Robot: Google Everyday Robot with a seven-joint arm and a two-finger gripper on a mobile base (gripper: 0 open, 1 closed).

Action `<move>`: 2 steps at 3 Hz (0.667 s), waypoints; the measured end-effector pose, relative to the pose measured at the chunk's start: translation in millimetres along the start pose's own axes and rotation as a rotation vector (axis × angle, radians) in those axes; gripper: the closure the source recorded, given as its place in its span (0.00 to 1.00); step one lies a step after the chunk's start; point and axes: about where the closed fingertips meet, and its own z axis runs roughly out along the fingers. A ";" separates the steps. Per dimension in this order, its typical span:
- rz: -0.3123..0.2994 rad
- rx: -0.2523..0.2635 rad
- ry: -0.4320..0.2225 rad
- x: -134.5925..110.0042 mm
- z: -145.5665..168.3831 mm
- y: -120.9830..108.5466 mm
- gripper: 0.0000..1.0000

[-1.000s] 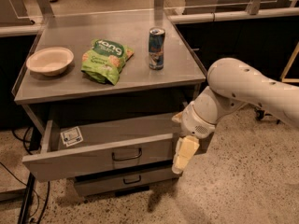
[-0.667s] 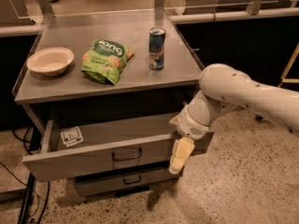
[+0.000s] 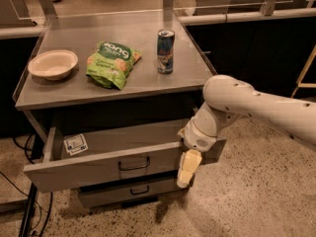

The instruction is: Open top drawer

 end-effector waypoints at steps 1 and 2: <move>-0.003 -0.025 0.004 0.4 -0.4 11.9 0.00; -0.027 -0.061 -0.005 -2.9 -12.3 44.3 0.00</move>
Offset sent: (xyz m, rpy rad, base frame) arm -0.0835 0.0001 0.0477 0.0411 0.0689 0.0897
